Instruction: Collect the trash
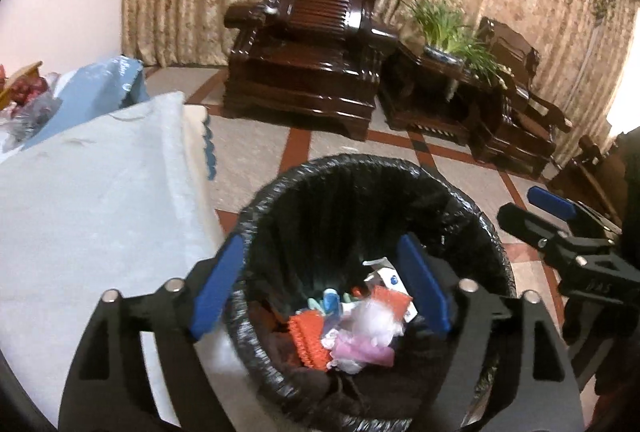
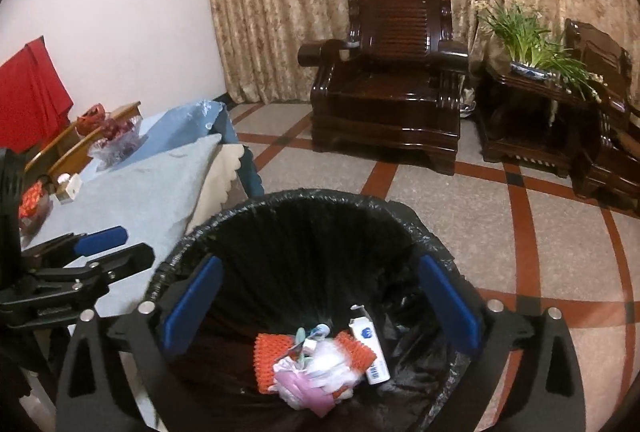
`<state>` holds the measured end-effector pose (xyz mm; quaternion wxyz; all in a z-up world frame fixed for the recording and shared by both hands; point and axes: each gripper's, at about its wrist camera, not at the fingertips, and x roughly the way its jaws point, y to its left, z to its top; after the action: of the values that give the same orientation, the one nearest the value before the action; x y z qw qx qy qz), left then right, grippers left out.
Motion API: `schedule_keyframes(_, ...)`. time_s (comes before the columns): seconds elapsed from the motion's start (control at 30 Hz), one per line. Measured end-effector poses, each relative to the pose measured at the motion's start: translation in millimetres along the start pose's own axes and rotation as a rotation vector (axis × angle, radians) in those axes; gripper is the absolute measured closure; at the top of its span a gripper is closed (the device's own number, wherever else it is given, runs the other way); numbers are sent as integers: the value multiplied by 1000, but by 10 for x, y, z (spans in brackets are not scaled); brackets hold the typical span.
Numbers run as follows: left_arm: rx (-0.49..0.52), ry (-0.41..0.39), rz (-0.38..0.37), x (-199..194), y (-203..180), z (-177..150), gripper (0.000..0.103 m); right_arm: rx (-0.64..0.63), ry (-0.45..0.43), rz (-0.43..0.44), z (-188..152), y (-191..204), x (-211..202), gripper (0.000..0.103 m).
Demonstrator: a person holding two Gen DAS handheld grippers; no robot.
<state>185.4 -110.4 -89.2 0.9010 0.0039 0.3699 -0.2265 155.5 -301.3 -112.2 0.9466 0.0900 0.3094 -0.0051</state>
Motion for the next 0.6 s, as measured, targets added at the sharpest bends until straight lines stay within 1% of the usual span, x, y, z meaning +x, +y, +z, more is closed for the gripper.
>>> schedule_keyframes(0.07,-7,-14,18,-130,26,-8,14,-1,-10,19,25,64,-97,6)
schedule_keyframes(0.17,-24,-24,21,-333,64,-25,12,-11,-21,44,64,155,-202,6)
schedule_keyframes(0.27,-24,-29,42,-505,78,-48,8,-14,-25,69,73,251,-318,6)
schedule_keyframes(0.4,-43,-36,64,-719,109,-87,8,-31,-23,101,72,392,-451,6)
schedule_keyframes(0.6,-58,-58,100,-1003,134,-147,7,-69,-45,109,58,581,-658,6)
